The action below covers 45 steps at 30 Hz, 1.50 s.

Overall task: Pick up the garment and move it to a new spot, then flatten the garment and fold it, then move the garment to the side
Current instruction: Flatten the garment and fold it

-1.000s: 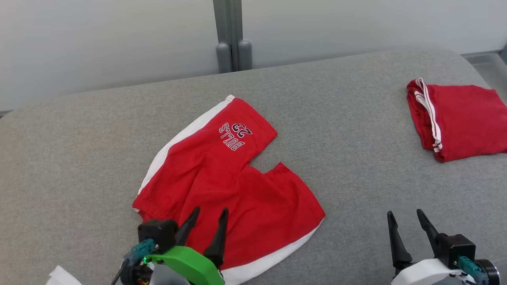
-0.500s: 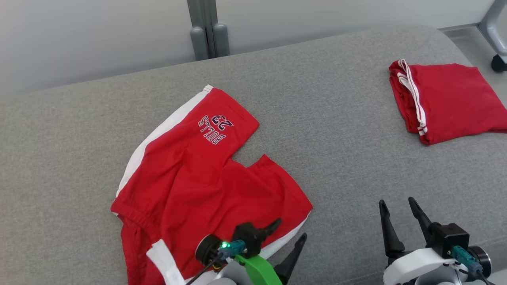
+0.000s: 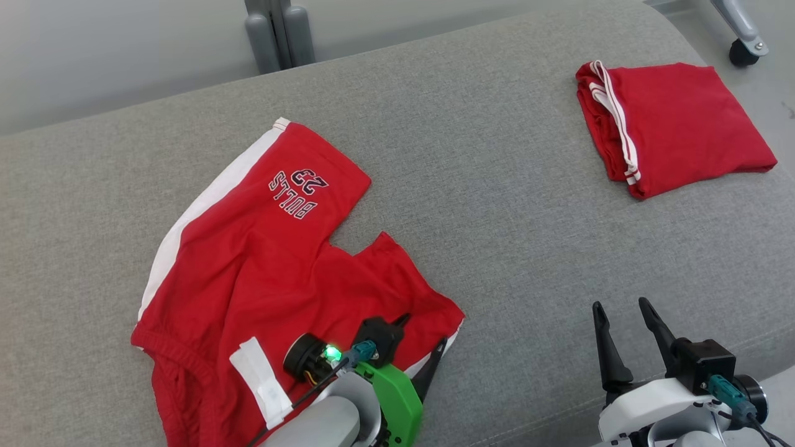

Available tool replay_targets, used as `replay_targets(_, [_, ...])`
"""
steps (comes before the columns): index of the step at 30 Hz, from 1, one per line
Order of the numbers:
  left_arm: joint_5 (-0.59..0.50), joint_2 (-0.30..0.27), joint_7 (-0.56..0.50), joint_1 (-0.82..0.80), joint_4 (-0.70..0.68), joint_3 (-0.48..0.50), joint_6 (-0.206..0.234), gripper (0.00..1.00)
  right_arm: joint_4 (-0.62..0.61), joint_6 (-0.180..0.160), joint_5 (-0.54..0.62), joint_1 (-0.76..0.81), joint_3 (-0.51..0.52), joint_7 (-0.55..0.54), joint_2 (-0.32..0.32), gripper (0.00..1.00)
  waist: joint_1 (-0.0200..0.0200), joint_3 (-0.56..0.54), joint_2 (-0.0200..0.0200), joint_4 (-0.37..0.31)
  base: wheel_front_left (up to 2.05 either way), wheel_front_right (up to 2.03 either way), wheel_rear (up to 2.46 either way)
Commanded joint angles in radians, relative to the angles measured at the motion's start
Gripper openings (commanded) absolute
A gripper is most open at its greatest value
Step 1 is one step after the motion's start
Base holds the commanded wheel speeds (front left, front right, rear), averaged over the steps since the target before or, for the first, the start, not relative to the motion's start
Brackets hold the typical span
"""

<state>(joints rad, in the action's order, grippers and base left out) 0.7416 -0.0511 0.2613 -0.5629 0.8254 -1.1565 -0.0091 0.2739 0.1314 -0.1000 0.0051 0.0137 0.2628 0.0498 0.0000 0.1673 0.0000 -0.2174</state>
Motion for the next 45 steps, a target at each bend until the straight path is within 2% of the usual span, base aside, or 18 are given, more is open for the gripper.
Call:
replay_targets(1, [0.006, -0.001, 0.004, -0.01, 0.008, -0.006, -0.013, 1.0, 0.001, -0.002, -0.003, -0.014, -0.001, 0.003, 0.001, 1.0, 0.0, 0.011, 0.0, -0.017, 0.0, 0.0, 0.0])
replay_targets(2, [0.011, 0.0, 0.002, -0.01, 0.012, -0.01, -0.018, 0.84, 0.001, -0.002, -0.003, -0.014, 0.0, 0.003, 0.002, 1.0, 0.0, 0.012, 0.0, -0.02, 0.0, 0.0, 0.0])
replay_targets(3, [0.021, -0.001, 0.001, -0.011, 0.017, -0.013, -0.024, 0.31, 0.002, -0.002, -0.004, -0.014, 0.0, 0.003, 0.002, 1.0, 0.0, 0.014, 0.0, -0.023, 0.0, 0.0, 0.0])
replay_targets(4, [0.027, -0.001, 0.001, -0.012, 0.02, -0.016, -0.027, 0.0, 0.002, -0.002, -0.004, -0.016, 0.001, 0.003, 0.001, 1.0, 0.0, 0.015, 0.0, -0.025, 0.0, 0.0, 0.0])
replay_targets(9, [0.06, 0.0, 0.002, -0.027, -0.011, 0.005, -0.047, 0.0, 0.004, -0.002, -0.007, -0.019, 0.007, 0.003, 0.001, 1.0, 0.0, 0.015, 0.0, -0.029, 0.0, 0.0, 0.0])
replay_targets(14, [0.131, 0.0, 0.002, 0.001, -0.145, 0.046, -0.105, 0.0, 0.004, -0.002, -0.008, -0.009, 0.011, 0.003, 0.001, 1.0, 0.0, 0.008, 0.0, -0.026, 0.0, 0.0, 0.0])
replay_targets(17, [0.153, -0.002, 0.002, 0.007, -0.197, 0.046, -0.117, 0.0, 0.008, -0.002, -0.01, -0.012, 0.01, 0.003, 0.001, 1.0, 0.0, 0.006, 0.0, -0.025, 0.0, 0.0, 0.0])
replay_targets(18, [0.153, -0.001, 0.003, 0.007, -0.209, 0.051, -0.119, 0.46, 0.009, -0.002, -0.01, -0.014, 0.008, 0.003, 0.001, 1.0, 0.0, 0.005, 0.0, -0.025, 0.0, 0.0, 0.0])
replay_targets(19, [0.15, -0.002, 0.003, 0.011, -0.21, 0.049, -0.121, 1.0, 0.01, -0.002, -0.011, -0.015, 0.007, 0.003, 0.001, 1.0, 0.0, 0.004, 0.0, -0.026, 0.0, 0.0, 0.0])
replay_targets(23, [0.135, -0.002, 0.003, 0.016, -0.21, 0.023, -0.122, 1.0, 0.012, -0.002, -0.012, -0.018, 0.001, 0.003, 0.002, 1.0, 0.0, 0.004, 0.0, -0.031, 0.0, 0.0, 0.0])
replay_targets(26, [0.123, -0.002, 0.003, 0.021, -0.227, 0.06, -0.122, 1.0, 0.013, -0.002, -0.013, -0.009, 0.008, 0.003, 0.001, 1.0, 0.0, 0.001, 0.0, -0.029, 0.0, 0.0, 0.0])
replay_targets(31, [0.019, -0.002, 0.002, 0.107, -0.321, 0.276, -0.066, 1.0, 0.003, -0.002, -0.014, 0.019, 0.039, 0.003, 0.001, 1.0, 0.0, -0.023, 0.0, 0.001, 0.0, 0.0, 0.0])
replay_targets(38, [-0.222, -0.03, 0.003, 0.351, -0.517, 0.583, -0.004, 1.0, -0.049, -0.002, 0.01, 0.07, 0.073, 0.003, 0.001, 1.0, 0.0, -0.092, 0.0, 0.103, 0.0, 0.0, 0.0])
replay_targets(45, [-0.394, -0.024, 0.002, 0.555, -0.632, 0.819, 0.0, 1.0, -0.093, -0.002, 0.017, 0.109, 0.072, 0.003, 0.002, 1.0, 0.0, -0.151, 0.0, 0.219, 0.0, 0.0, 0.0])
